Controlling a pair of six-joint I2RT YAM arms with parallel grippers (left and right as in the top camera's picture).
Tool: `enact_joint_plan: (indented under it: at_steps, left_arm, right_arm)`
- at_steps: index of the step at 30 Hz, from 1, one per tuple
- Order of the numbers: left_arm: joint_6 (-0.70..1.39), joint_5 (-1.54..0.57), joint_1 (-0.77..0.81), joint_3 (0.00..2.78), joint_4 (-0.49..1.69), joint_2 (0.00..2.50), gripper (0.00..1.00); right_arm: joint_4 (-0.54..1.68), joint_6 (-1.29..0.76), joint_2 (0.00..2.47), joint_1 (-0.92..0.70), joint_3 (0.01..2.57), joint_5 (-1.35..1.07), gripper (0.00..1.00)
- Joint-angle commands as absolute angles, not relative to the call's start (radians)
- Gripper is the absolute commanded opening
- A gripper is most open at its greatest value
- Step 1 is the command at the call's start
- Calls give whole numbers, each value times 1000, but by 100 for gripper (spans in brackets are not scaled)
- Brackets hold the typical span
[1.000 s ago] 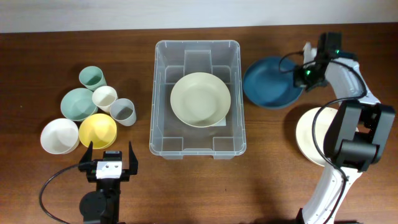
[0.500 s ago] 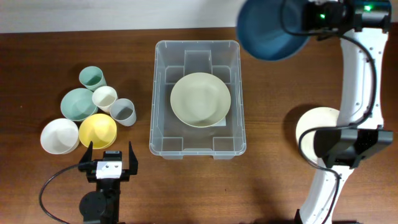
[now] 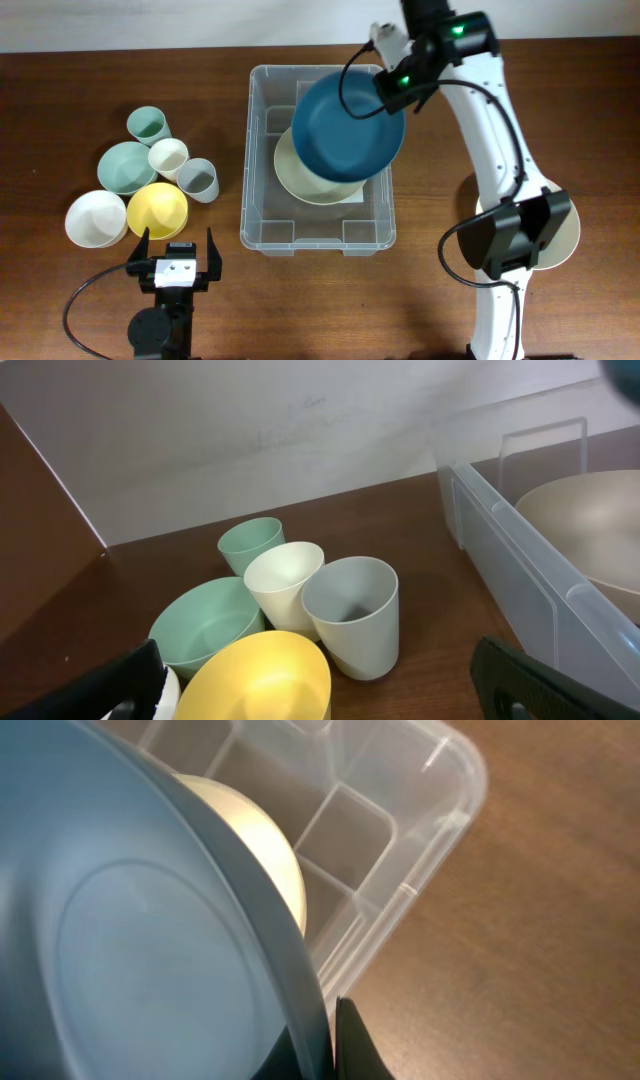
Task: Pack container
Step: 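Carry the blue plate into the bin and set it on the cream bowl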
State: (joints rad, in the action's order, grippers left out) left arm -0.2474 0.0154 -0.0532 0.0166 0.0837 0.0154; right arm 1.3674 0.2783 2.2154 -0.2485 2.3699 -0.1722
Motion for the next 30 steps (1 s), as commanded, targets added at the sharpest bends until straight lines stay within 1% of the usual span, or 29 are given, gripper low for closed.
enact_joint_plan:
  at_steps: [1,6,14,30]
  left_arm:
    - [-263,22,-50,9,82,7,100]
    - [-263,22,-50,9,82,7,99]
    - [-263,22,-50,9,82,7,99]
    - [-263,22,-50,9,82,7,99]
  right_arm:
    - [1335,292,2214,-262,2292,-146,4]
    - [1265,292,2214,-268,2200,-153,4]
    - [1160,292,2214,-269,2193,-228,4]
    - [1137,292,2214,-269,2193,-271,4]
